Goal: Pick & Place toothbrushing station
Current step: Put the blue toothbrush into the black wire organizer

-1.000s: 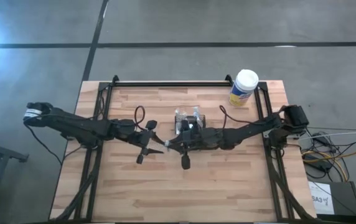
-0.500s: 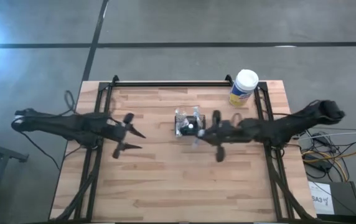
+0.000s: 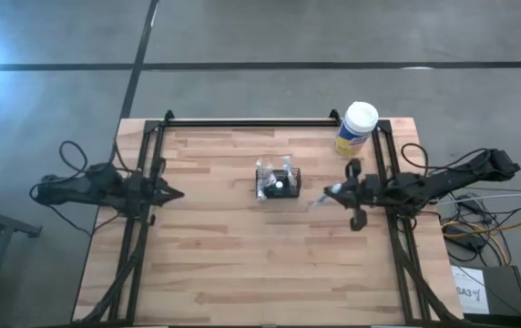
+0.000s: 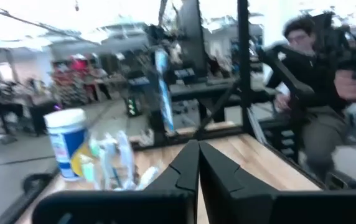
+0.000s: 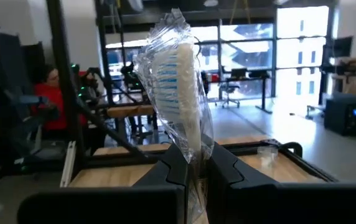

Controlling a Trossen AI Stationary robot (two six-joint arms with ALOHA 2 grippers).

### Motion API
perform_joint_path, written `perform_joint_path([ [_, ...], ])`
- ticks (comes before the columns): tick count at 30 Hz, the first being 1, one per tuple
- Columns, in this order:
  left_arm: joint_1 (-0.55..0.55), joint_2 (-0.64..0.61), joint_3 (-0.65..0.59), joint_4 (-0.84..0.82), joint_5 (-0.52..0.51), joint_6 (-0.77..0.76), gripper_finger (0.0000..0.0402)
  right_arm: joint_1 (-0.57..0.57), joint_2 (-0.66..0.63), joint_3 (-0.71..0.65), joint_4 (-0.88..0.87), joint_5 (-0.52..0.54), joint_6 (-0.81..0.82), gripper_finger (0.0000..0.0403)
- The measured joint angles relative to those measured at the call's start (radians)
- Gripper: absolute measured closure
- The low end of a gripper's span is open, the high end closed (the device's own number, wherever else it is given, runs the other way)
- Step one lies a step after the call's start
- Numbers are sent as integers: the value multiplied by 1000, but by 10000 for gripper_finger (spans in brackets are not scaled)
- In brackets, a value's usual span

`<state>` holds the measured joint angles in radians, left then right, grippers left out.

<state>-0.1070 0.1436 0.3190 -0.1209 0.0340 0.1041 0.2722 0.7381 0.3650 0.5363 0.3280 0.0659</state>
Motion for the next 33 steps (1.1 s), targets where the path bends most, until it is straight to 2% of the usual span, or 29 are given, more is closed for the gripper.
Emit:
perform_joint_path([
  [6,0,-31,-8,46,-83,15,397,-2,-212,-147,0,1,-68,390],
  [12,-1,-32,-29,51,-177,35,380,-2,-412,-284,-3,27,-88,390],
  [18,0,-31,-48,82,-185,34,381,-2,-552,-357,-31,22,-61,390],
  [23,0,-31,-48,79,-191,19,392,-2,-581,-357,-58,20,-95,390],
  [26,0,-31,-52,73,-191,-3,395,-7,-576,-351,-7,75,-146,390],
  [29,0,-31,-54,78,-198,26,393,-22,-548,-291,-26,134,-203,390],
  [33,0,-30,-54,93,-271,57,389,-67,-458,-164,-113,136,-236,390],
])
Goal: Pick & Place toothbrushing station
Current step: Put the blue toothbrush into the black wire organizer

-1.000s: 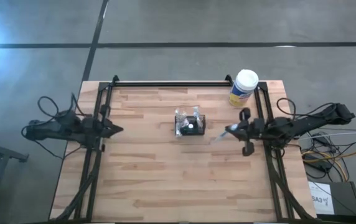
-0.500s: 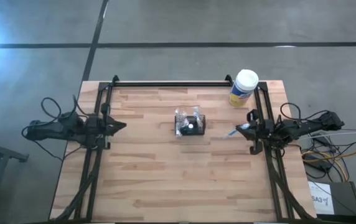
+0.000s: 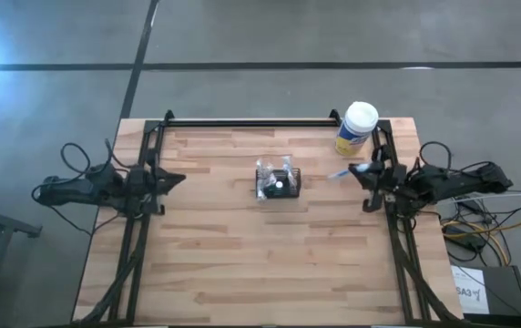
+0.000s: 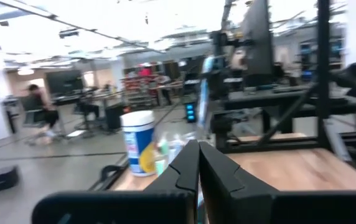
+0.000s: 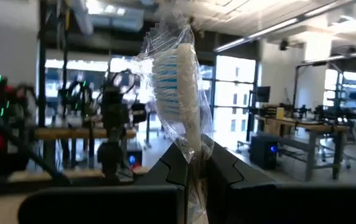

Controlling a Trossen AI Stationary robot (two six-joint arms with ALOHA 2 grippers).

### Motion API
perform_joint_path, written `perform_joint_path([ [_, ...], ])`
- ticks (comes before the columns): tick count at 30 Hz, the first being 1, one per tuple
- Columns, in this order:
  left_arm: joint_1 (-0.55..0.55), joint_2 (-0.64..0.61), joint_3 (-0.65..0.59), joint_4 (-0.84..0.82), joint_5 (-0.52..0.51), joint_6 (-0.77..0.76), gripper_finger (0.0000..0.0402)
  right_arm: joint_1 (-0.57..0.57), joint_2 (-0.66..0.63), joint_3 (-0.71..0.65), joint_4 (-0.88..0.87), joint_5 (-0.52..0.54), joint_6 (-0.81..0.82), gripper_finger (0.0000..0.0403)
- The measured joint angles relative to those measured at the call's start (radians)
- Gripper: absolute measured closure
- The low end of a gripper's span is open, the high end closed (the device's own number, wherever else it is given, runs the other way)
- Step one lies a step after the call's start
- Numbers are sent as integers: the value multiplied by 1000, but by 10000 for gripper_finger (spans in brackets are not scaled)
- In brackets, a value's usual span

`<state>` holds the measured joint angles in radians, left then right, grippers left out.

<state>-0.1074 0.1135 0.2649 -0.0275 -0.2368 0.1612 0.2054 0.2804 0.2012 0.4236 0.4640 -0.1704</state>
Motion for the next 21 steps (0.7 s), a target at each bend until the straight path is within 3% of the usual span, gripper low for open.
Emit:
perform_joint_path([
  [9,0,0,-5,-1,-47,3,394,-206,326,130,32,-260,34,390],
  [13,0,0,-6,1,-48,3,388,-295,476,81,238,-362,101,390],
  [21,0,0,-6,1,-48,2,393,-355,683,34,508,-419,161,390],
])
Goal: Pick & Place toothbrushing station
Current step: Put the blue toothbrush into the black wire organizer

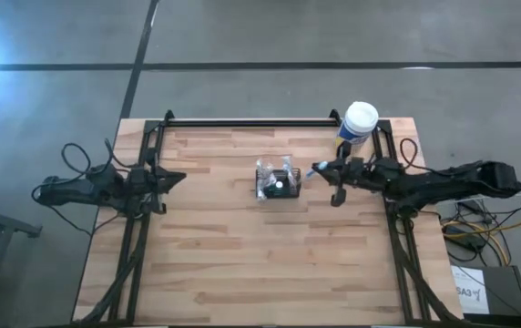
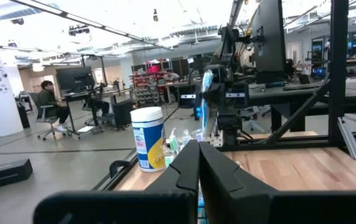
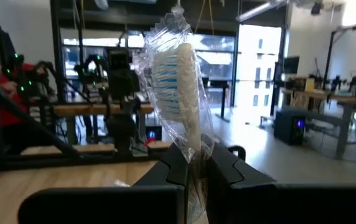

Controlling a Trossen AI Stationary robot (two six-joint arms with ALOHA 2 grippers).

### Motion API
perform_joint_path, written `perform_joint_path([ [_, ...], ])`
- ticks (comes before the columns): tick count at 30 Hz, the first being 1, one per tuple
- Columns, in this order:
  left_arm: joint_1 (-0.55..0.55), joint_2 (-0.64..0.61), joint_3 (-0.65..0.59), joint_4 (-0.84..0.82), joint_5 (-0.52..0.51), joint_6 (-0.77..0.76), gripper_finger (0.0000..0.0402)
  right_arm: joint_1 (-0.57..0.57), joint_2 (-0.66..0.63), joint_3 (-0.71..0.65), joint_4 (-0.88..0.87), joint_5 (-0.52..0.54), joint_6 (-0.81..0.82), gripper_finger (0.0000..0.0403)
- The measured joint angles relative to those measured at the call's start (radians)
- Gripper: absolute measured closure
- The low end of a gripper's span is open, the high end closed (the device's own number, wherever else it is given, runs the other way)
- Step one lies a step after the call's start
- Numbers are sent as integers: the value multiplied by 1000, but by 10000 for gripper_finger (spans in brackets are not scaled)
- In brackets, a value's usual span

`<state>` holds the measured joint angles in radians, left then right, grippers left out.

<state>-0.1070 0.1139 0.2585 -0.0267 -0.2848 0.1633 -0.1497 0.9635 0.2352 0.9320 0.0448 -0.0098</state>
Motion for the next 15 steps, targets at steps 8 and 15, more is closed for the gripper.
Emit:
perform_joint_path([
  [8,0,0,-2,-4,3,-30,390,0,150,86,-43,-19,2,390],
  [15,0,0,-2,-8,3,-32,394,-6,255,122,-63,-19,0,390],
])
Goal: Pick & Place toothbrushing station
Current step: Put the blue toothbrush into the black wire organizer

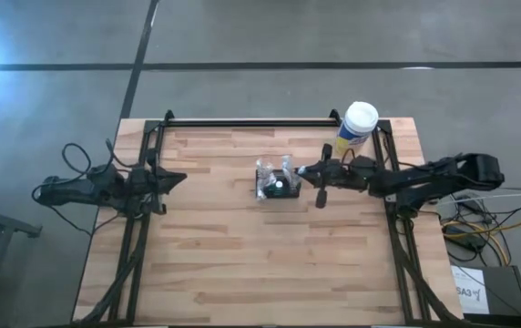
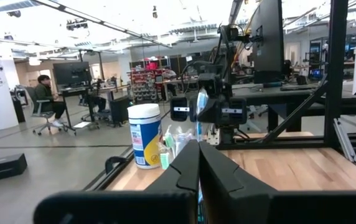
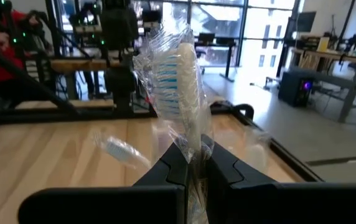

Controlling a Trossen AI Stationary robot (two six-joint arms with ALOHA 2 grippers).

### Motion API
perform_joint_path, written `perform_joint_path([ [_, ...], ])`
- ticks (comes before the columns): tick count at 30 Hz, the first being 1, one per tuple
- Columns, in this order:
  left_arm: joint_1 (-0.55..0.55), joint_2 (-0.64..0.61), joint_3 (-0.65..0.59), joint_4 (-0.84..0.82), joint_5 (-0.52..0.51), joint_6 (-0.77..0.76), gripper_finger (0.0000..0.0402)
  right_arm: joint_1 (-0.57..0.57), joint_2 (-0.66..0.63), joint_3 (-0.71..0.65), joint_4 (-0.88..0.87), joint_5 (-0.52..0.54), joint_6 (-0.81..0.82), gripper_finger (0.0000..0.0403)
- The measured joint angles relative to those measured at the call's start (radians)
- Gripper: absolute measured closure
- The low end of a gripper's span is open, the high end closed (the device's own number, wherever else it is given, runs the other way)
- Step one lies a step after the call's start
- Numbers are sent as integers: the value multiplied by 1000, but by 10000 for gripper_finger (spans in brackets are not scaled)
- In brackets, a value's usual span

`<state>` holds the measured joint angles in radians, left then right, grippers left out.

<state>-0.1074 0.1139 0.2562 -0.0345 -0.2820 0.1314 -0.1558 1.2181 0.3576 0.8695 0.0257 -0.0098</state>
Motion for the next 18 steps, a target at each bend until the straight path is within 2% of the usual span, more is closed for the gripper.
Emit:
perform_joint_path([
  [18,0,0,0,-4,0,0,395,0,231,21,10,51,21,390],
])
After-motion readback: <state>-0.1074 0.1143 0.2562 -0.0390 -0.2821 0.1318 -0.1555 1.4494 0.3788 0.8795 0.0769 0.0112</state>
